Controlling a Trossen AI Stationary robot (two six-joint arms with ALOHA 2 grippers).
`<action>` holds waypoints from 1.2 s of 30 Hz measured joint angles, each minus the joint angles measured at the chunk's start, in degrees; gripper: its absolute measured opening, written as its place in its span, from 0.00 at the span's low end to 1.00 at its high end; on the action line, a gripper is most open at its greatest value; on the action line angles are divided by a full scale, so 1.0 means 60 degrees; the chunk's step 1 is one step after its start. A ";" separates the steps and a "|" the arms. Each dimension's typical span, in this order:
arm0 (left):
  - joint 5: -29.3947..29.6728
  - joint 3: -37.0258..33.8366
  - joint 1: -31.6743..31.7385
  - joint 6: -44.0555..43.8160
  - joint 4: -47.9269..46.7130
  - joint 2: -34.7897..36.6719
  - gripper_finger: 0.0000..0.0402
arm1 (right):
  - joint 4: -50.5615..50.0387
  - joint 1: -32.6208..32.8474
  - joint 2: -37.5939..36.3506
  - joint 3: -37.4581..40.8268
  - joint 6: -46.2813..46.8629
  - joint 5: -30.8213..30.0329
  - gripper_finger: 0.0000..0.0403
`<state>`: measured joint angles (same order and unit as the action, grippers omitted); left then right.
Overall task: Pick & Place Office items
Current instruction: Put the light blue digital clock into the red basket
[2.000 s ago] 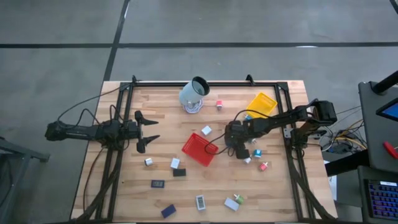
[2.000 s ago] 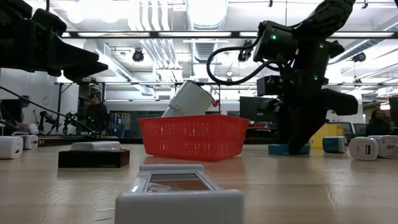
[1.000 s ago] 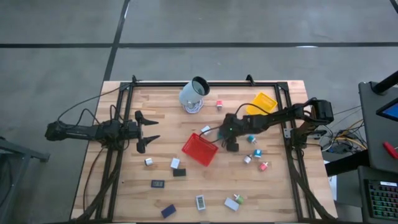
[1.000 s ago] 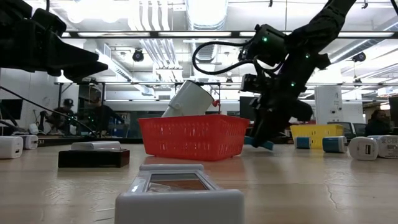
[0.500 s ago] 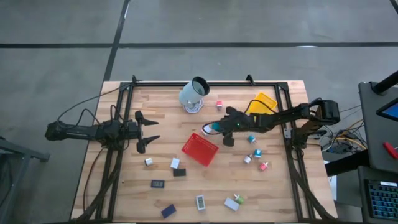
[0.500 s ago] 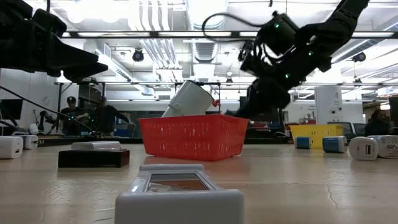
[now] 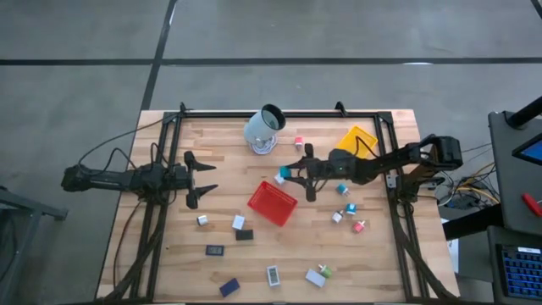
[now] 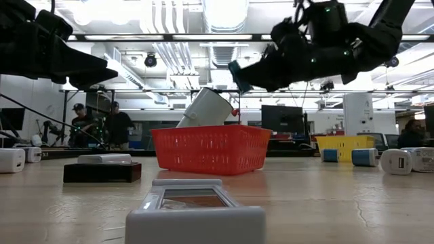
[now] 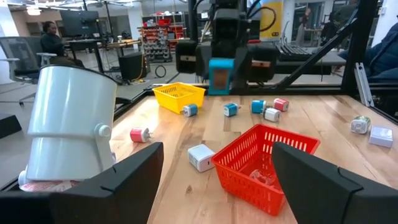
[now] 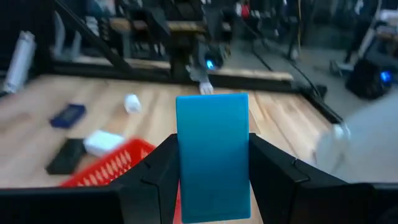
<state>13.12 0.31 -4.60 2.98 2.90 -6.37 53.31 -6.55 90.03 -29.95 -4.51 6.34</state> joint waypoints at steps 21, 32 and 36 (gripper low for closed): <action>0.0019 -0.0001 0.0004 0.0004 0.0018 -0.0036 0.75 | 0.6085 0.0849 0.3419 -0.0283 0.0059 0.0032 0.36; 0.0023 0.0001 0.0004 0.0004 0.0004 -0.0073 0.75 | 0.5733 0.0864 0.3478 -0.0402 0.0232 0.0136 0.36; 0.0019 -0.0002 0.0003 0.0004 0.0006 -0.0073 0.75 | 0.5647 0.0864 0.3474 -0.0402 0.0260 0.0137 0.36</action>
<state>13.23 0.30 -4.59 3.01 2.93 -6.81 87.19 -1.37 110.87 -32.36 -2.96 7.16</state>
